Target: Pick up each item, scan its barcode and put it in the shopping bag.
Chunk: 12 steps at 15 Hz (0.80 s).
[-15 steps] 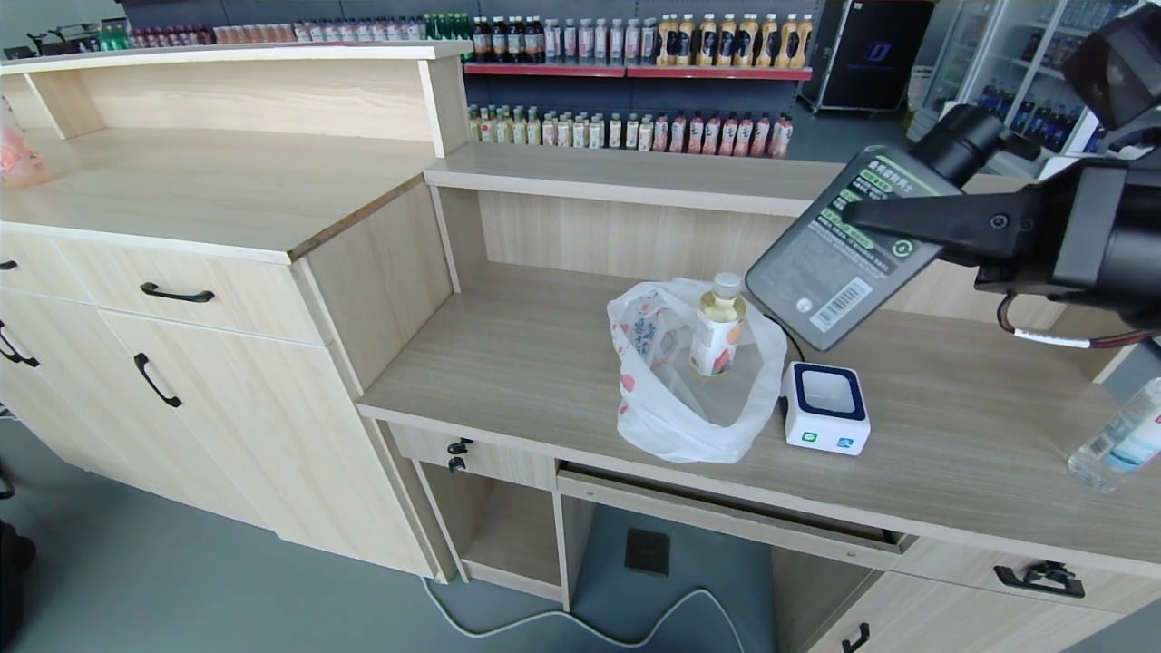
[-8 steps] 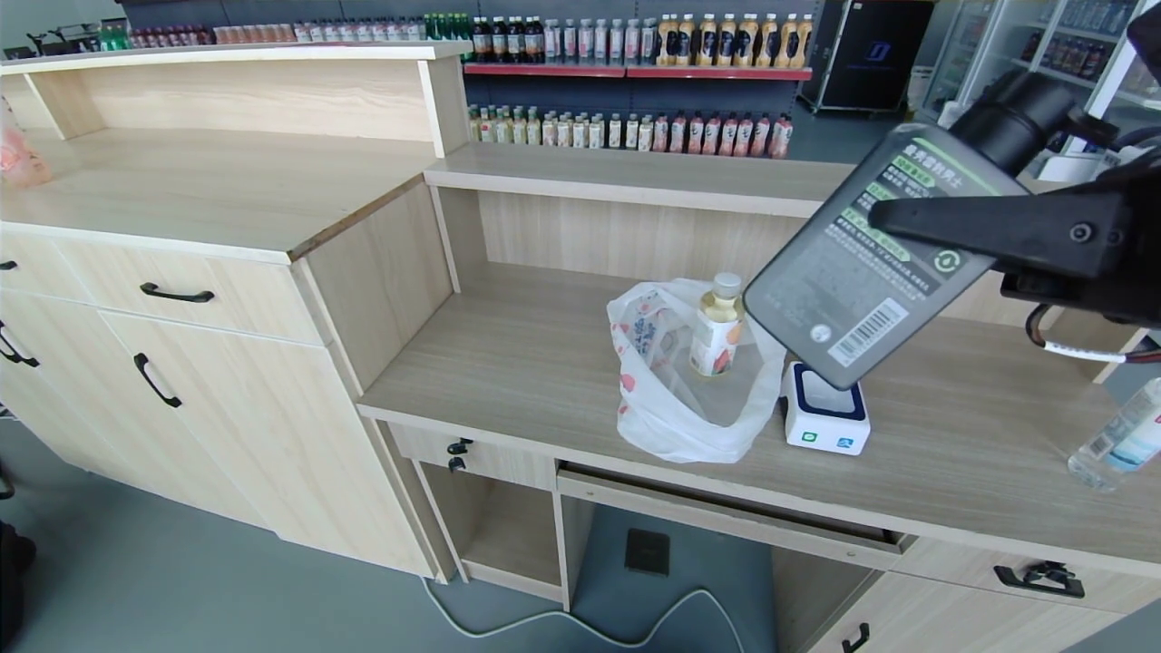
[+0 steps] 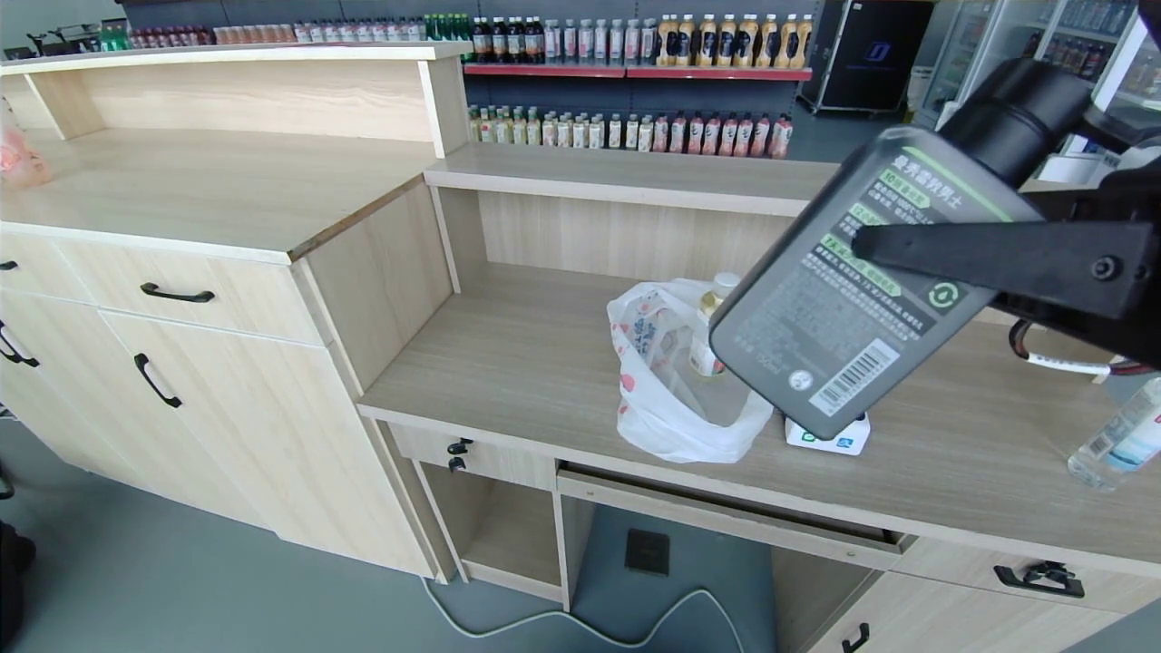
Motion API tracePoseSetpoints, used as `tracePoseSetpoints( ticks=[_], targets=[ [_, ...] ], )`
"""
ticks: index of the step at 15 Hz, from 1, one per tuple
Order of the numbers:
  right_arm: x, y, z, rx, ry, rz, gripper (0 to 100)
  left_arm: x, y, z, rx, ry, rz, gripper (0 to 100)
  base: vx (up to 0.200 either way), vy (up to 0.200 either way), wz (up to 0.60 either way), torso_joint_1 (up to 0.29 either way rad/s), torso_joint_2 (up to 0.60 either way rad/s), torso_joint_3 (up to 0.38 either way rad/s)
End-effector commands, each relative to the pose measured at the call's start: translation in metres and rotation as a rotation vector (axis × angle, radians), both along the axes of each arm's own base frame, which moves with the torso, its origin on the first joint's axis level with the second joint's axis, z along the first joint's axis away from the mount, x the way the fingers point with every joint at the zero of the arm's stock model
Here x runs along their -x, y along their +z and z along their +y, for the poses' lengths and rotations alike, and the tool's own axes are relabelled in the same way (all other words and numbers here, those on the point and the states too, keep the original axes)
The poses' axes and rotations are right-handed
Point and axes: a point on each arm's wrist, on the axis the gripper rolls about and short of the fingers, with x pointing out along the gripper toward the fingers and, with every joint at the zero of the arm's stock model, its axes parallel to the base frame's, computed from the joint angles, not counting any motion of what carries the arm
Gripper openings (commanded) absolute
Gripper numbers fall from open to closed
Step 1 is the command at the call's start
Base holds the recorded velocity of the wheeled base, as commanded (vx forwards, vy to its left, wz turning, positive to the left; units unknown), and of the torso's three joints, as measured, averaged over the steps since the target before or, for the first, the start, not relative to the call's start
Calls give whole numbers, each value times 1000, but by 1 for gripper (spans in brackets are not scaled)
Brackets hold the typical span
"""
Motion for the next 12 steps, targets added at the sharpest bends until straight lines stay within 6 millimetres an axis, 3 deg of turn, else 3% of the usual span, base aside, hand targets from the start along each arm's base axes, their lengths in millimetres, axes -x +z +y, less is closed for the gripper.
tracePoseSetpoints(
  ticks=[1, 4, 8, 12],
  targets=[
    [0, -3, 4, 7, 17, 9, 0, 0, 0, 0, 0, 0, -1, 100, 0, 0, 0, 0, 0, 0],
    [5, -6, 0, 28, 14, 78, 0, 0, 0, 0, 0, 0, -1, 100, 0, 0, 0, 0, 0, 0],
    [14, 8, -6, -18, 16, 201, 0, 0, 0, 0, 0, 0, -1, 100, 0, 0, 0, 0, 0, 0],
    [20, 6, -7, -1, 31, 232, 0, 0, 0, 0, 0, 0, -1, 100, 0, 0, 0, 0, 0, 0]
  ],
)
